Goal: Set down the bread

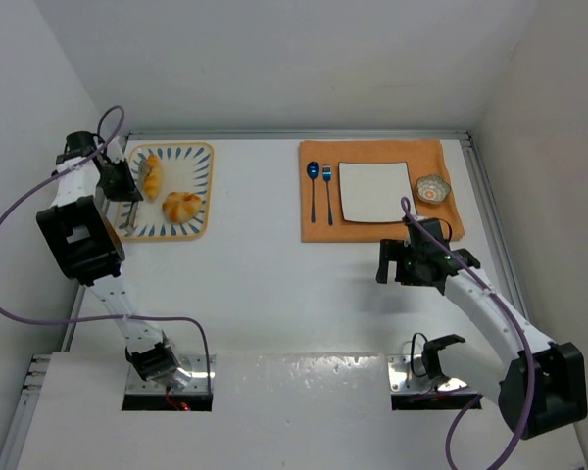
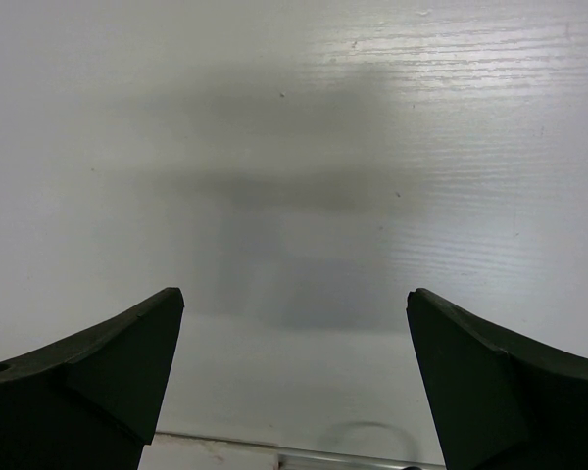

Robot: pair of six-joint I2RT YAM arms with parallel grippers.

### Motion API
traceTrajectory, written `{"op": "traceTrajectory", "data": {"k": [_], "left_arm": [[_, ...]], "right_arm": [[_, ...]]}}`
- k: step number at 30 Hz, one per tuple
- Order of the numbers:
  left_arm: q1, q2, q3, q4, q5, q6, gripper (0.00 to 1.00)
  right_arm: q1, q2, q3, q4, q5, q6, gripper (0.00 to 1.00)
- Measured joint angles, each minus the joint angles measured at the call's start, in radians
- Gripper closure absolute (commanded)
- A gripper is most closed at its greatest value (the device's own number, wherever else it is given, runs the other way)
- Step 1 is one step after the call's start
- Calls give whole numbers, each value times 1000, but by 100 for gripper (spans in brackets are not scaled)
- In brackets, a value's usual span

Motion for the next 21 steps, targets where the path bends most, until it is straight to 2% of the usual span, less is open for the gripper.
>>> {"op": "traceTrajectory", "data": {"k": [6,11,17,21], "left_arm": [[-37,-46,74,-19,7,21,100],[-180,-89,194,-34,18,38,100],[-532,-64,365,-29,10,62,100],[-770,61,504,-19,-12,90,100]], "right_arm": [[0,2,2,0,9,10,3],[-40,2,3,-11,22,21,2],[-171,2,4,-32,31,29,2],[-204,2,5,-47,31,-2,2]]}}
